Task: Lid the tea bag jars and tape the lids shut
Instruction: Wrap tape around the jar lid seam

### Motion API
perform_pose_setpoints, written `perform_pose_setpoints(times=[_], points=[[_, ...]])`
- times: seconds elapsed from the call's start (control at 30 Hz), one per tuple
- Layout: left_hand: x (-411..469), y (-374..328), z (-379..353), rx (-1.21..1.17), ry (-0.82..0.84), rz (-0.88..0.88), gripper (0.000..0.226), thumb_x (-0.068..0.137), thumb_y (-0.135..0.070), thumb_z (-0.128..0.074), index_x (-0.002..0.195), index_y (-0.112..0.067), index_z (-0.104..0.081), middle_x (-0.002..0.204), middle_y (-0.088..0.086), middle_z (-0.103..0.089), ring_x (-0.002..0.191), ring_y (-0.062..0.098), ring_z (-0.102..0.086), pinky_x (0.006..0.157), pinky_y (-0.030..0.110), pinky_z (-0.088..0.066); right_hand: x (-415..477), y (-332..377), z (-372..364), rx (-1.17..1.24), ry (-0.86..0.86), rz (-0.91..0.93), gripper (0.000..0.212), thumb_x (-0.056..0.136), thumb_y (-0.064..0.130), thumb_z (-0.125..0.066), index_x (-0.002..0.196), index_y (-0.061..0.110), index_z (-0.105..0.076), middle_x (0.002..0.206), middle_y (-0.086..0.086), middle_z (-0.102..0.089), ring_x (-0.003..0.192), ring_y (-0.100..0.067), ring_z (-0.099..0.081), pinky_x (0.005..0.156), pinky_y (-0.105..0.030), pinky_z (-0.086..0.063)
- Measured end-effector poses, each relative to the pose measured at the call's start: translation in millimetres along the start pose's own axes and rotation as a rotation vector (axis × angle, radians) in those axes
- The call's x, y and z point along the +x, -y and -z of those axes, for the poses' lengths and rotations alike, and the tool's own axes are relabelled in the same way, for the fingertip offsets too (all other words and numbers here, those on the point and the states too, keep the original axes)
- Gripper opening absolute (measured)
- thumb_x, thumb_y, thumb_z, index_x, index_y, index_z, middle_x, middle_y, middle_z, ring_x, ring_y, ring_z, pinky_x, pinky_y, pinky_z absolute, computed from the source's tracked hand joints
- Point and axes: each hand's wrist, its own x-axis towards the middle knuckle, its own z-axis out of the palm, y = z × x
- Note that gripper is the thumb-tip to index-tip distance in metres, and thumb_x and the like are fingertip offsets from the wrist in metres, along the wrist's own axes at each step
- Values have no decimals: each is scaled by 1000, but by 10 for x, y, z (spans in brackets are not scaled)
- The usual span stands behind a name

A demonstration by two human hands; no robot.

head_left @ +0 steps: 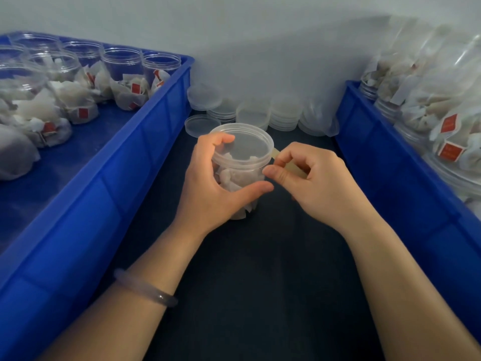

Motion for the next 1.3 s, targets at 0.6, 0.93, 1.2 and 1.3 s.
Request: perform_pose_setpoints(times=[0.6,0.93,1.2,1.3], points=[[17,8,17,-36,-33,-18,68,64,-46,-78,116,-21,-42,116,-11,-49,113,9,-51,90,30,-50,15,14,-121,-17,-61,-76,23,83,50,-63,72,30,-56,51,24,-50,53,2,-45,46,-14,-31],[2,-7,91,0,-34,-122,47,77,-37,-66,113,-17,-44,111,-15,-48,106,7,-52,90,25,-45,-2,127,43,-107,130,-90,18,86,51,-58,83,33,-62,63,16,-60,59,1,-53,52,-23,-41],[39,-66,206,-298,-17,31,42,72,-32,-63,103,-10,-45,94,1,-52,79,3,-59,67,15,-47,-44,352,121,-36,206,-74,21,82,53,-48,85,36,-60,80,0,-70,55,-9,-56,55,-29,-52],[37,-96,253,-381,8,114,39,67,-36,-61,99,-18,-47,93,2,-52,81,12,-58,69,24,-49,-73,394,168,-29,245,-96,27,74,60,-45,87,39,-55,79,4,-70,47,-4,-59,51,-25,-48]])
